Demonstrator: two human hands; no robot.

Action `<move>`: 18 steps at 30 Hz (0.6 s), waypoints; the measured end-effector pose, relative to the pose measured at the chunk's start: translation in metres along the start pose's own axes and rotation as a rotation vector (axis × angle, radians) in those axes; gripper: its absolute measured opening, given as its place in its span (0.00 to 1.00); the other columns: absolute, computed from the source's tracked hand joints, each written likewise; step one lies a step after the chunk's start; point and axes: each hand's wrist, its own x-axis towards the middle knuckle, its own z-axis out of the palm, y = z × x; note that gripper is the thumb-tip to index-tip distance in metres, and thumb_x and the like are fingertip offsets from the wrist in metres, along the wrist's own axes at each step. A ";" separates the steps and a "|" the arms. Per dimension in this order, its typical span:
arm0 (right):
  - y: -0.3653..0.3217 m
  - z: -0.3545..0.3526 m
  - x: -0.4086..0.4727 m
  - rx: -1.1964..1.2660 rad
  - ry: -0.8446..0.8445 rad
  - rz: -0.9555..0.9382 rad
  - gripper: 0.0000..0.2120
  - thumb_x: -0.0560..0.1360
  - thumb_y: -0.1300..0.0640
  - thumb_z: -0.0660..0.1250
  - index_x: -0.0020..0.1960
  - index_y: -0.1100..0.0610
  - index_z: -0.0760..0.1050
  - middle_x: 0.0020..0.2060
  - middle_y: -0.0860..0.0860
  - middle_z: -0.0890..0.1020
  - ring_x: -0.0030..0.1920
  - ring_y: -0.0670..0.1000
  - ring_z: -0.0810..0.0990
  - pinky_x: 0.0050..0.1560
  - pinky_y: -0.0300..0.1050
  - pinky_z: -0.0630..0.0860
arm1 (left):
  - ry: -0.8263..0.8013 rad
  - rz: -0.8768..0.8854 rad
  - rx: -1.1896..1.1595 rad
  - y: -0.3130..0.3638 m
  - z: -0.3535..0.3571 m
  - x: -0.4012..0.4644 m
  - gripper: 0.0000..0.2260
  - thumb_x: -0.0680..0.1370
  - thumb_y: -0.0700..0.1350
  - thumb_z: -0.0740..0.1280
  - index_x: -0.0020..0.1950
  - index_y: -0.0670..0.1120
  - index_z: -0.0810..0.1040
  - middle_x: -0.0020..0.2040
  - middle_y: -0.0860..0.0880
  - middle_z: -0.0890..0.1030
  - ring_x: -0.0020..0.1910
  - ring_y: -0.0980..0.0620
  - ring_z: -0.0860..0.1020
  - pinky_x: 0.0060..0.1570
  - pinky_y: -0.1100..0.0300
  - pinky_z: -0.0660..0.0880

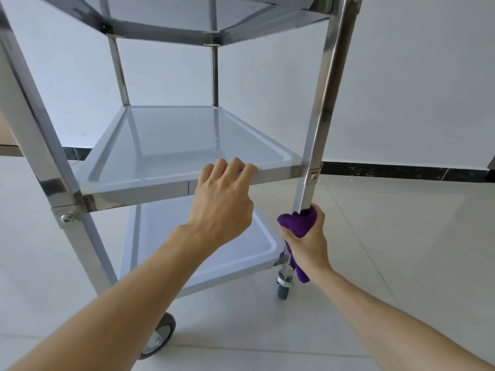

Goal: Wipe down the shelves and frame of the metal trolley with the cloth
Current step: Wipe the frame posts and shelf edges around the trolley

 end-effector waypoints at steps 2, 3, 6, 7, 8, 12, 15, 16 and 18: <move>0.011 -0.003 -0.006 -0.043 -0.057 0.088 0.32 0.71 0.57 0.75 0.60 0.35 0.59 0.52 0.50 0.80 0.44 0.55 0.83 0.38 0.48 0.82 | -0.007 0.006 0.009 0.001 0.000 0.000 0.20 0.73 0.38 0.67 0.65 0.44 0.75 0.57 0.46 0.77 0.53 0.43 0.74 0.59 0.49 0.69; 0.013 -0.004 -0.007 -0.062 -0.075 0.116 0.31 0.71 0.57 0.75 0.60 0.36 0.59 0.52 0.50 0.80 0.45 0.56 0.82 0.42 0.53 0.83 | -0.009 0.005 0.013 0.001 0.000 0.000 0.21 0.73 0.38 0.67 0.66 0.44 0.75 0.58 0.46 0.77 0.53 0.42 0.74 0.60 0.49 0.69; 0.004 -0.003 -0.005 -0.034 -0.051 0.139 0.27 0.70 0.55 0.76 0.58 0.40 0.63 0.50 0.52 0.81 0.44 0.56 0.83 0.43 0.55 0.83 | -0.012 0.004 0.018 0.001 0.000 -0.002 0.22 0.73 0.38 0.68 0.67 0.44 0.74 0.59 0.46 0.77 0.55 0.42 0.74 0.61 0.48 0.69; -0.004 -0.003 -0.002 -0.005 -0.026 0.126 0.26 0.70 0.53 0.77 0.58 0.40 0.64 0.49 0.52 0.81 0.43 0.56 0.83 0.42 0.54 0.83 | -0.014 0.007 0.018 0.001 0.000 -0.003 0.23 0.73 0.38 0.68 0.68 0.44 0.74 0.60 0.46 0.77 0.55 0.42 0.74 0.61 0.48 0.69; -0.014 -0.003 0.003 0.016 0.001 0.099 0.26 0.69 0.51 0.77 0.57 0.39 0.64 0.48 0.51 0.82 0.41 0.54 0.84 0.40 0.53 0.83 | -0.014 0.010 0.019 0.000 0.001 -0.003 0.23 0.73 0.38 0.68 0.68 0.44 0.74 0.60 0.46 0.77 0.56 0.42 0.74 0.62 0.48 0.68; -0.053 -0.008 0.025 0.061 0.080 -0.083 0.26 0.67 0.48 0.78 0.54 0.34 0.65 0.46 0.41 0.81 0.40 0.42 0.82 0.33 0.35 0.77 | -0.006 0.002 0.033 0.001 0.004 -0.005 0.23 0.72 0.38 0.68 0.68 0.43 0.74 0.60 0.44 0.77 0.56 0.41 0.74 0.61 0.48 0.68; -0.057 -0.004 0.024 0.106 0.108 -0.137 0.26 0.68 0.50 0.78 0.55 0.33 0.65 0.47 0.37 0.80 0.40 0.44 0.82 0.32 0.37 0.79 | -0.005 -0.001 0.039 0.002 0.006 -0.005 0.23 0.72 0.39 0.67 0.68 0.43 0.74 0.60 0.44 0.77 0.56 0.41 0.73 0.61 0.48 0.67; -0.051 -0.002 0.021 0.116 0.110 -0.151 0.27 0.69 0.52 0.78 0.54 0.32 0.64 0.46 0.35 0.79 0.39 0.43 0.82 0.31 0.36 0.78 | 0.002 0.004 0.041 0.001 0.007 -0.006 0.23 0.72 0.39 0.67 0.68 0.43 0.73 0.60 0.44 0.77 0.56 0.41 0.73 0.62 0.49 0.67; -0.030 0.002 0.012 0.091 0.102 -0.129 0.28 0.69 0.54 0.78 0.57 0.34 0.64 0.48 0.36 0.78 0.40 0.44 0.82 0.33 0.38 0.79 | 0.022 0.012 0.048 0.000 0.010 -0.006 0.24 0.72 0.39 0.67 0.68 0.43 0.73 0.60 0.44 0.77 0.57 0.41 0.73 0.62 0.49 0.66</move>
